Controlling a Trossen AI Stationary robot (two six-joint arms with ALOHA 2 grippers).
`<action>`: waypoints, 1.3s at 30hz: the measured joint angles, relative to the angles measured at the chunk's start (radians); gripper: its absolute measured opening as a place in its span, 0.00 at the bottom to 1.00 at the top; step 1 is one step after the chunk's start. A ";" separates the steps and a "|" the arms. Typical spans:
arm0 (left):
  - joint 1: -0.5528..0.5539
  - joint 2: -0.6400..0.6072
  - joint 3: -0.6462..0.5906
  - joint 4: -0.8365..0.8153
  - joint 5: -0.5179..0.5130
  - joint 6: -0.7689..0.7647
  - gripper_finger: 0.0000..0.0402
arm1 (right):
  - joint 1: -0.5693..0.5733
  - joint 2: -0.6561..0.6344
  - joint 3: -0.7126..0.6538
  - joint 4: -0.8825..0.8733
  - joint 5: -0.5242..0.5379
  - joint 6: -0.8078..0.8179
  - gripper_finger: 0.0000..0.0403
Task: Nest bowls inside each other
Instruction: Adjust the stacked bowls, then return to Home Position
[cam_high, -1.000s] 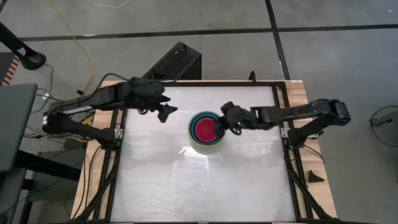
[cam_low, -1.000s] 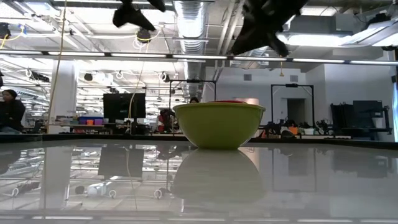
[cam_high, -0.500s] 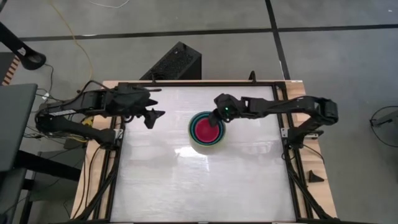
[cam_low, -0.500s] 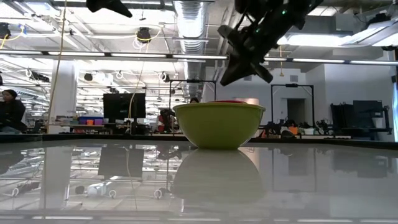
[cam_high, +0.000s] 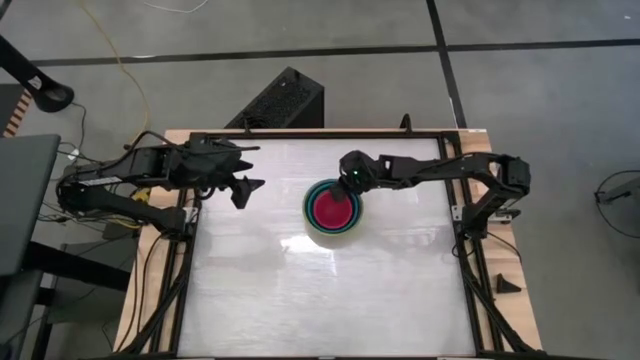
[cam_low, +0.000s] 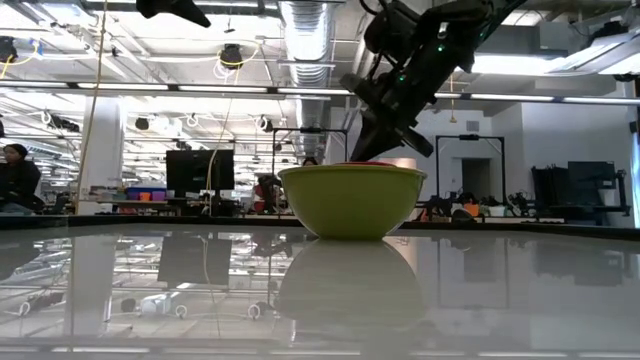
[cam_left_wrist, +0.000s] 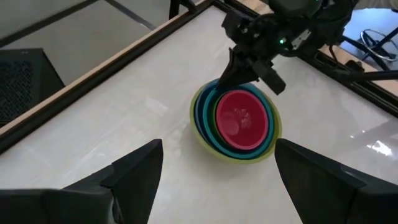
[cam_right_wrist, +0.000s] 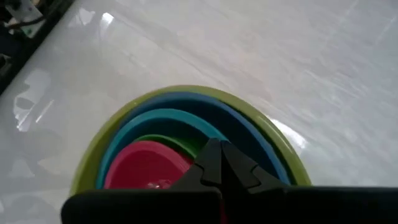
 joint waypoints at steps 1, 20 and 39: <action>0.000 0.000 0.000 -0.002 0.000 0.000 0.74 | -0.003 -0.001 0.000 0.002 0.000 0.005 0.05; 0.000 0.000 0.000 -0.006 0.000 -0.003 0.74 | -0.055 -0.001 0.000 -0.058 -0.007 0.060 0.05; -0.037 -0.042 0.000 -0.005 -0.048 0.031 0.74 | 0.054 -0.168 -0.002 0.071 0.073 -0.087 0.24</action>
